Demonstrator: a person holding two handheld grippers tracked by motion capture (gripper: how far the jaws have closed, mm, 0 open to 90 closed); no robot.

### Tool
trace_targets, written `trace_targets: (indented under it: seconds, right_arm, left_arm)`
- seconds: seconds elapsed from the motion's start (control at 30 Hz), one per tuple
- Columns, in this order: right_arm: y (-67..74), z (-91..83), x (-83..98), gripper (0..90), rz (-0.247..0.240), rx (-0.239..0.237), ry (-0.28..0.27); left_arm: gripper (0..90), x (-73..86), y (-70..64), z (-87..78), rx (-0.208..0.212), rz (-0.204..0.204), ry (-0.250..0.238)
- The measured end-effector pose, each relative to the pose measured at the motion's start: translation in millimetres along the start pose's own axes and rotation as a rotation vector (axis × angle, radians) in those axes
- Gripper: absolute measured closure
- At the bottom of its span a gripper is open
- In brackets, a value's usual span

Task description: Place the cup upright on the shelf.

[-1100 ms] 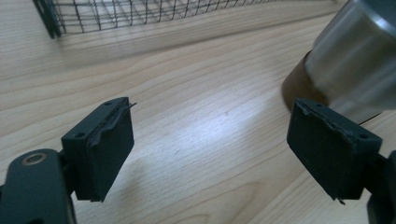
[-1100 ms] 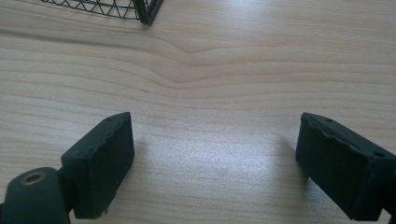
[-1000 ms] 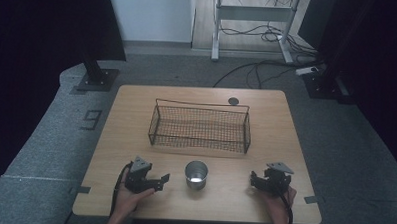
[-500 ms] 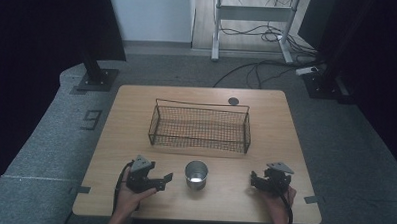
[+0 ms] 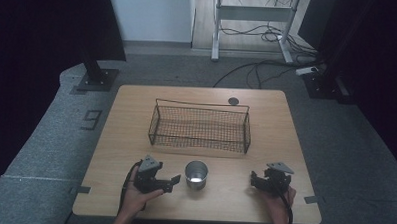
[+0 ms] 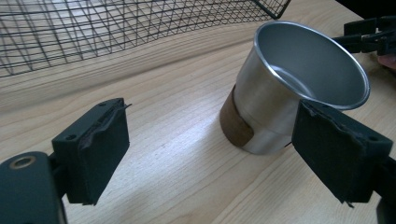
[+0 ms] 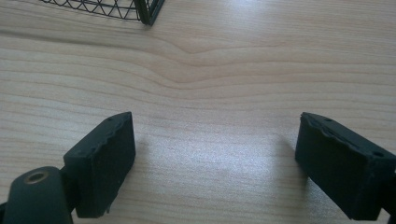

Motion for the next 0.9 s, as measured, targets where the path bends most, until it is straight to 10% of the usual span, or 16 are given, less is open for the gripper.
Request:
trace_targets:
  seconds: [0.9]
  right_arm:
    - [0.1, -0.1, 0.0, 12.1, 0.000, 0.001, 0.000]
  left_arm:
    - [6.5, -8.2, -32.7, 21.0, 0.062, 0.069, 0.027]
Point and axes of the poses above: each handheld gripper's, and its own axes: z roughly forward along the jaws, x roughly out of its underside, y roughly to its left, the point moved 2 cm from there along z, roughly forward along the jaws, and after that the axes turned 7 degrees about x, right-handed, at the moved point
